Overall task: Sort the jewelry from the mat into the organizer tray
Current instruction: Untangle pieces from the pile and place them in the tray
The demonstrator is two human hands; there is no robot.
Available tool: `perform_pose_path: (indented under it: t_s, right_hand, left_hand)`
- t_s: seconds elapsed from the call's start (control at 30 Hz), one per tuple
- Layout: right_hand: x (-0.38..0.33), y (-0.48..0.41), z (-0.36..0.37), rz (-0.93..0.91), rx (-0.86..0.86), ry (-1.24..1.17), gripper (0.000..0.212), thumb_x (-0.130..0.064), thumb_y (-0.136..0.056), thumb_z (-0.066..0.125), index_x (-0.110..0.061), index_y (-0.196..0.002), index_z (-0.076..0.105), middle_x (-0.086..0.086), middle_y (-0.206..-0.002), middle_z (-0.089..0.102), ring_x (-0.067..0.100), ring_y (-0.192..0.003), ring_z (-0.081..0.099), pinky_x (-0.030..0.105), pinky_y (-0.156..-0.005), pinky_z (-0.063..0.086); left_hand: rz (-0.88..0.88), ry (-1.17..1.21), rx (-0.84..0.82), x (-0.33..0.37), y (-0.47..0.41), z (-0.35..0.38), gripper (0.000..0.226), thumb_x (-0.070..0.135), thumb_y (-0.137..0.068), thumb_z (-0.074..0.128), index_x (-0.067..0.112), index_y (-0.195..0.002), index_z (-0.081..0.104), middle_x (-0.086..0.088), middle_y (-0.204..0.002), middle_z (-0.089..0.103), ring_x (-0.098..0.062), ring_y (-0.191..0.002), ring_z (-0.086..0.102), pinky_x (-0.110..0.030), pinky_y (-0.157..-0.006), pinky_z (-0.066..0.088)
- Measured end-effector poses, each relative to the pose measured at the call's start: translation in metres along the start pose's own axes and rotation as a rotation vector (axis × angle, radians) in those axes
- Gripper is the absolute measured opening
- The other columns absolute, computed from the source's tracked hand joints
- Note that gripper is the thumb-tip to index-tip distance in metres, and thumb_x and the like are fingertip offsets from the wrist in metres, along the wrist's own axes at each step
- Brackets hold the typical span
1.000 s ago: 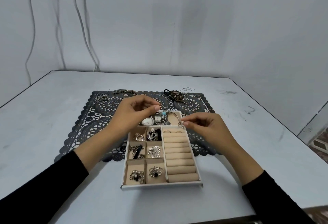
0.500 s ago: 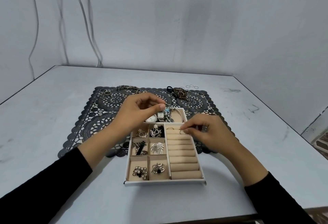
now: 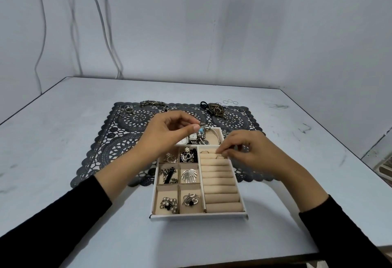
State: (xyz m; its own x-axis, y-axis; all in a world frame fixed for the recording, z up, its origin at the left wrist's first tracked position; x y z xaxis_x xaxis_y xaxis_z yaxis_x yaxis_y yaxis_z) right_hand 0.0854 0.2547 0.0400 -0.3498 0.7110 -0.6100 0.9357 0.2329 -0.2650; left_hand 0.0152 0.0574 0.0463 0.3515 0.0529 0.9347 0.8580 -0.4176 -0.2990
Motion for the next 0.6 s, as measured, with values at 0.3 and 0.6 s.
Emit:
perform_pose_path:
  t_s: [0.3,0.6]
  right_hand:
    - [0.007,-0.005,0.002,0.018,-0.119,0.072,0.013,-0.018,-0.083,0.072,-0.030,-0.087,0.075,-0.013,-0.087,0.065,0.010,-0.081,0.061,0.029,-0.071,0.050]
    - [0.002,-0.013,0.005,0.034,-0.183,0.114,0.012,-0.017,-0.084,0.071,-0.028,-0.085,0.075,-0.014,-0.088,0.064,0.007,-0.082,0.061,0.024,-0.074,0.050]
  left_hand:
    - [-0.012,0.003,-0.006,0.000,0.001,-0.001,0.009,0.016,-0.080,0.078,0.018,-0.089,0.076,-0.007,-0.088,0.074,-0.021,-0.085,0.068,-0.046,-0.092,0.055]
    - [-0.015,-0.007,-0.009,0.000,0.001,-0.001,0.012,0.016,-0.080,0.077,0.014,-0.092,0.075,-0.008,-0.089,0.074,-0.021,-0.084,0.068,-0.043,-0.091,0.055]
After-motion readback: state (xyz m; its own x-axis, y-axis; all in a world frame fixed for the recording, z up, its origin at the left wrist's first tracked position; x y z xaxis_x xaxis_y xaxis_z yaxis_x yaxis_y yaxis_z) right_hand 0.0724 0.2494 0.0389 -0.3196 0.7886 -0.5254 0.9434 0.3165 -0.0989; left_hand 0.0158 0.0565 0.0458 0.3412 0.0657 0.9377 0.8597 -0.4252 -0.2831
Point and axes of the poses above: each hand's wrist, its own y-axis away from the middle knuckle, its own z-axis out of the palm, x = y × z, the point moved 5 cm from there along -y, towards the middle knuckle
